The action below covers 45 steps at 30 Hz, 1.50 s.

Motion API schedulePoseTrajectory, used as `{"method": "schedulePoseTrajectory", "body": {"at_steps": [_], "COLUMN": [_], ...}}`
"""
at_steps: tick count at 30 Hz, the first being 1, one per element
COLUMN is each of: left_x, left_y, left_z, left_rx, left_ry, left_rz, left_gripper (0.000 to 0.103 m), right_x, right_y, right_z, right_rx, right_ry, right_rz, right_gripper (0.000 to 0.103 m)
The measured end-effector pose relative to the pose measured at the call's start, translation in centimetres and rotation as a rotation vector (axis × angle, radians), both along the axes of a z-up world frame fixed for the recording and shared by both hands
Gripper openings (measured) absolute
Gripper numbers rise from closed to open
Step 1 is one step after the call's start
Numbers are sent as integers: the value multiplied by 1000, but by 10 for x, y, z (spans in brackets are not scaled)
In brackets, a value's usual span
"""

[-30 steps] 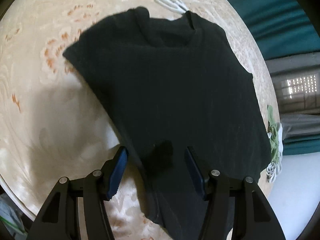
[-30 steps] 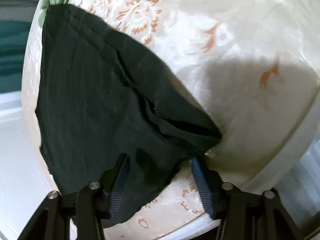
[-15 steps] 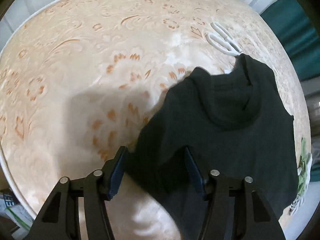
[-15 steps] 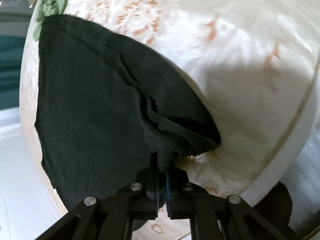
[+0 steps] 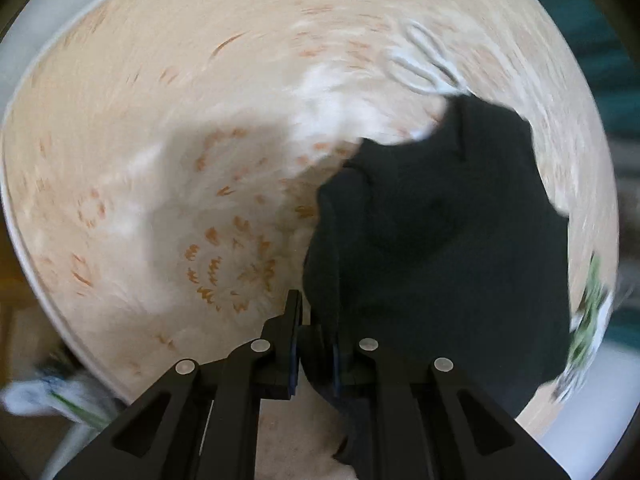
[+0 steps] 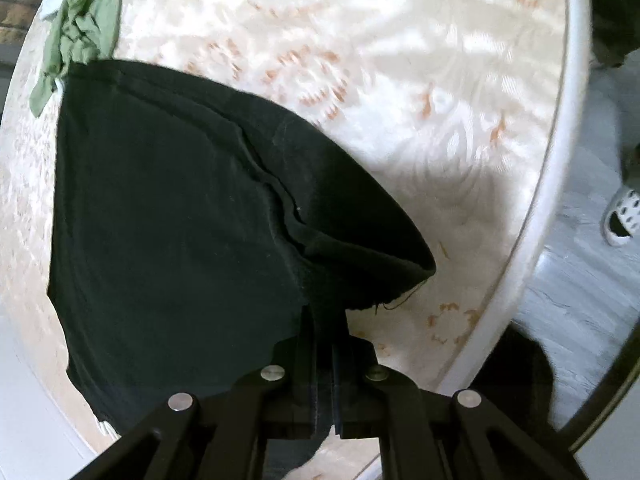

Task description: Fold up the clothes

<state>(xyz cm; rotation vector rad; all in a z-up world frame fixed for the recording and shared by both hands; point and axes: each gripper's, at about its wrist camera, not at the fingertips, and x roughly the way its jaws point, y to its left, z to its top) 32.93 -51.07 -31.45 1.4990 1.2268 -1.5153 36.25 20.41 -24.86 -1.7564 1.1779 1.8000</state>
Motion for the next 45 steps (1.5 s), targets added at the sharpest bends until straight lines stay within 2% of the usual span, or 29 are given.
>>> {"method": "schedulePoseTrajectory", "body": {"at_steps": [3, 7, 10, 13, 16, 21, 24, 29, 31, 34, 35, 36, 37, 38, 39, 41, 45], "left_x": [-40, -131, -169, -227, -255, -309, -316, -322, -328, -342, -347, -353, -358, -359, -357, -345, -319], "left_y": [-10, -34, -43, -55, -64, -76, -83, -93, -96, -95, -94, -93, -93, -95, -99, -109, -108], "left_z": [24, 35, 41, 29, 16, -15, -24, -32, -39, -52, -54, -56, -57, -53, -48, -31, 13], "left_rx": [0, -9, -22, -48, -59, -61, -61, -62, -67, -70, -63, -56, -43, -21, 4, 48, -8], "left_ry": [61, 113, 142, 155, 149, 130, 114, 101, 75, -11, -36, -62, -69, -40, 9, 139, 299], "left_rz": [-77, -199, -229, -236, -232, -199, -202, -214, -214, -206, -208, -209, -209, -188, -149, -24, 31], "left_gripper": [12, 12, 12, 12, 12, 12, 12, 12, 12, 13, 16, 18, 27, 37, 42, 58, 66], "right_x": [-23, -94, -152, -226, -302, -380, -415, -438, -448, -461, -464, -467, -468, -469, -470, -468, -447], "right_y": [-1, -6, -14, -32, -47, -71, -87, -96, -100, -104, -105, -105, -104, -103, -102, -95, -73], "right_z": [23, 19, 22, 16, -5, -36, -55, -63, -67, -77, -81, -83, -82, -79, -76, -63, -28], "right_rx": [-5, -21, -35, -22, -15, -11, -1, -28, -22, -17, -13, -10, -24, -44, -65, -99, -64], "right_ry": [16, 47, 87, 123, 143, 137, 125, 136, 126, 89, 68, 53, 57, 69, 81, 151, 286], "right_rz": [-23, 3, 51, 140, 197, 254, 299, 324, 361, 396, 401, 401, 395, 387, 379, 348, 274], "right_gripper": [4, 4, 4, 4, 4, 4, 4, 4, 4, 6, 10, 18, 23, 34, 42, 44, 54]}}
